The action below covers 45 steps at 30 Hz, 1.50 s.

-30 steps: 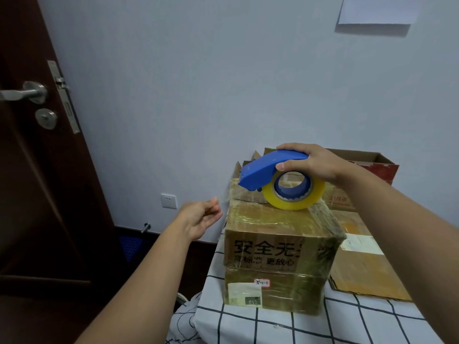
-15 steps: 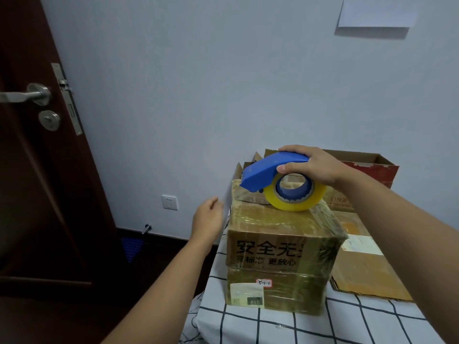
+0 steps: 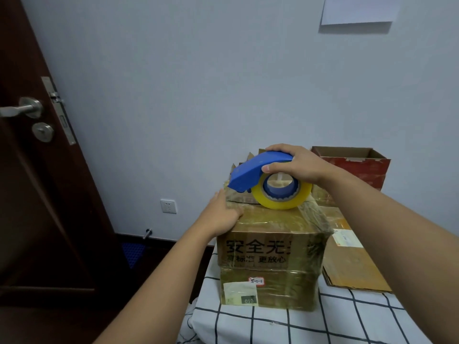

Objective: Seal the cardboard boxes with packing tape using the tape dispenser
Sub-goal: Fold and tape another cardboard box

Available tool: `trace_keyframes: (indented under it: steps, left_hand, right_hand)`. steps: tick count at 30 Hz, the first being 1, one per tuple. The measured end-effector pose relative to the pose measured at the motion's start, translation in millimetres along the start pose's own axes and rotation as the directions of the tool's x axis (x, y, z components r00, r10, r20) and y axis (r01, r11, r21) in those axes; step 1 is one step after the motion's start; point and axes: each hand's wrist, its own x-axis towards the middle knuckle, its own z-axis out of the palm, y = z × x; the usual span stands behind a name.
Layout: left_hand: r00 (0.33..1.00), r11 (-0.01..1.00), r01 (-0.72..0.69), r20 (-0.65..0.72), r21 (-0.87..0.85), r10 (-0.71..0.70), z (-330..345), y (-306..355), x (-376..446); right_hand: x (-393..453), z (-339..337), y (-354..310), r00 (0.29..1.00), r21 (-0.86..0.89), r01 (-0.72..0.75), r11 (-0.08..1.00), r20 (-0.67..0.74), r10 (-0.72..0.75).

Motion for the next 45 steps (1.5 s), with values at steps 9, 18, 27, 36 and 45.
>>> trace_keyframes:
  steps: [9,18,27,36,45]
  left_hand:
    - [0.997,0.984,-0.065,0.056,0.165,0.056,10.1,-2.3,2.7]
    - [0.997,0.964,-0.032,0.074,0.265,0.013,8.0,-0.5,4.2]
    - [0.996,0.941,-0.045,0.084,0.335,0.018,8.8,1.2,7.7]
    - [0.954,0.952,-0.218,0.254,0.216,0.161,-18.8,21.8,29.0]
    - [0.954,0.804,-0.293,0.22,0.517,0.206,-2.1,17.7,39.4]
  right_hand:
    - [0.3,-0.1,1.6,1.0,-0.04,0.026,0.999,0.008,-0.026]
    - [5.4,-14.9,5.2,0.994,-0.069,0.077,0.995,0.086,-0.071]
    - [-8.9,-56.8,10.8,0.99,-0.118,0.052,0.992,0.136,-0.035]
    - [-30.5,-68.1,-2.3,0.999,-0.124,0.001,0.992,-0.038,-0.006]
    - [-43.3,-44.6,-12.6,0.992,-0.184,-0.125,0.975,-0.057,0.116]
